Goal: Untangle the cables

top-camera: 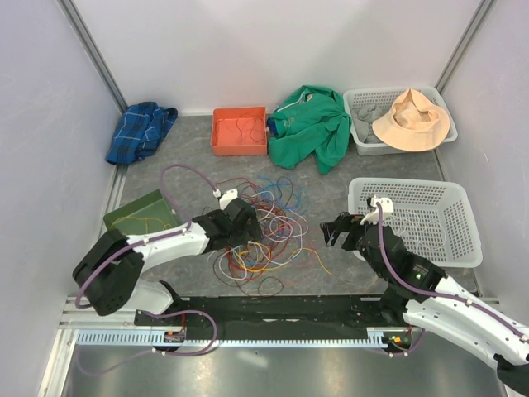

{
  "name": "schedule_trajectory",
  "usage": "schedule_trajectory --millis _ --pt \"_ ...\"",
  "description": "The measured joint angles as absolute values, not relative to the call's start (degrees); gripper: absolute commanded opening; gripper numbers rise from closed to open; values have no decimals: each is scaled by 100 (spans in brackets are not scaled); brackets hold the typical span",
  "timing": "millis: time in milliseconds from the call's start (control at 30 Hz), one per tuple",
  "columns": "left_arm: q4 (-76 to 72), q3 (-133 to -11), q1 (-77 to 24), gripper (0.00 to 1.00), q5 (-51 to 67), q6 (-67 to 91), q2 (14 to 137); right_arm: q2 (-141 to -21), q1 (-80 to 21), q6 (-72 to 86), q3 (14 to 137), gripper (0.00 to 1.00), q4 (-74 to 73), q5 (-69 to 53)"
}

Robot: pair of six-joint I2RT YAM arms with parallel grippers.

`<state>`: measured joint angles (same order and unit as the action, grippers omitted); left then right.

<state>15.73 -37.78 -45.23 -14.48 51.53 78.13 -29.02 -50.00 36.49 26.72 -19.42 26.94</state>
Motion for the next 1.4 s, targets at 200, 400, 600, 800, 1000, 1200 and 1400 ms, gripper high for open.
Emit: schedule_trajectory --millis 200,400,600,800,1000,1200,1400 --pt "919 -3828 -4506 21 -1538 5304 8368 -2965 -5000 3697 2641 98 -1962 2692" --pt "716 -3835 -4508 2 -1448 5349 8501 -2875 -5000 3715 2637 98 -2073 2711" --pt "580 -3636 -4512 2 -829 4969 7424 -2856 -5000 3680 2639 98 -2091 2707" --pt "-233 -3371 -4512 2 102 4613 5627 -2709 -5000 3514 2808 98 -2200 2689" --pt "-716 -3374 -4512 2 786 4246 4668 -2412 -5000 3218 3354 98 -2180 2547" --pt "-932 -3374 -4512 2 1144 3972 4421 -2502 -5000 2956 3695 98 -1793 2145" --pt "-996 -3374 -4512 2 1223 3872 4449 -3374 -5000 2908 3721 95 -1037 1533"
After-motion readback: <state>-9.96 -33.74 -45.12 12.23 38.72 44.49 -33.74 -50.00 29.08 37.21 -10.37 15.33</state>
